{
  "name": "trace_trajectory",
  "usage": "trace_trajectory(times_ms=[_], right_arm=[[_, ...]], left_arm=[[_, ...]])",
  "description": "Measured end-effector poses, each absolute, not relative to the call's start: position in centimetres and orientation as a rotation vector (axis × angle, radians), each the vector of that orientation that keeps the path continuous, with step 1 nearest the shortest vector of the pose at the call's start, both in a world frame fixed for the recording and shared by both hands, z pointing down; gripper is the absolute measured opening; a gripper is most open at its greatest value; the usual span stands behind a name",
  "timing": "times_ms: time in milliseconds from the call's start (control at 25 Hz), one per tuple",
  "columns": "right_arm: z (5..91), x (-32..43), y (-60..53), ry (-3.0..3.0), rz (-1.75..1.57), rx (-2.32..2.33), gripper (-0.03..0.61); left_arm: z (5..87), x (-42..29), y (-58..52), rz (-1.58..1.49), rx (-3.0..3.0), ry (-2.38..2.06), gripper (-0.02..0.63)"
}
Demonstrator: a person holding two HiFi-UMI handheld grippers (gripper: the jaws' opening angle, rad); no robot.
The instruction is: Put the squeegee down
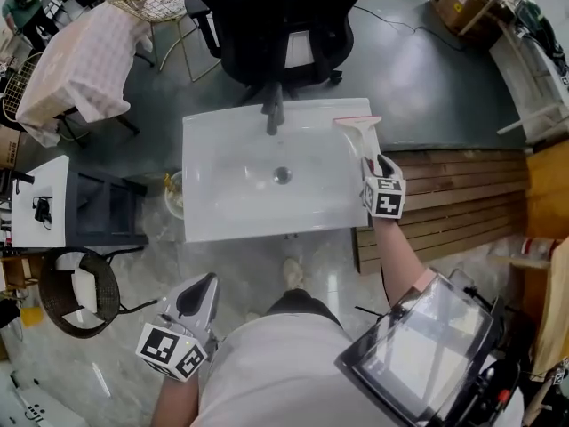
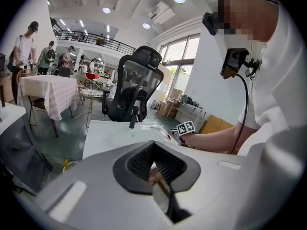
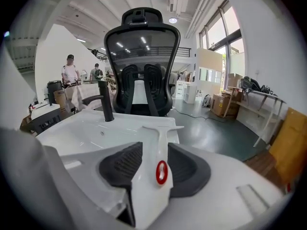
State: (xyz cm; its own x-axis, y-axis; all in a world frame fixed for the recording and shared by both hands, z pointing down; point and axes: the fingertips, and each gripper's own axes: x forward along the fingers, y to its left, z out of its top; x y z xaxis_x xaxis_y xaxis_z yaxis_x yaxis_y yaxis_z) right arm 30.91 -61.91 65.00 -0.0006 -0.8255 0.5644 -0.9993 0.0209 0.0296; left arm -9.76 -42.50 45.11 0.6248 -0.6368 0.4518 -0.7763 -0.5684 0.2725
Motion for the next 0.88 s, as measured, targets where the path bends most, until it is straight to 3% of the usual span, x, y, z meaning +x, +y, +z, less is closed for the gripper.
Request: trace_trajectory(times_ms=[320,440,520,880], right_arm=[[61.5,25.5,-53.1,-1.887,0.526,1.84,0.123],[60.4,23.1,-49.3,-1.876,0.515,1.826,0.08],[59.6,21.2,-46.9,-1.877,0.505,1.815,0.004],[55.3,10.5,-36.3,-2.029,0.528,1.719,0.002]], left_arm=[[44.2,-13.8,-37.4,0.333,2.438,-1.039,0.008],[43.7,-15.4,-35.4,0.319,2.477,-1.017,0.008],[43.5,-16.6,-34.0,0.306,2.493,-0.998,0.008],[42.9,-22.5,-27.2,0.258,2.517,-0.938,0.008]])
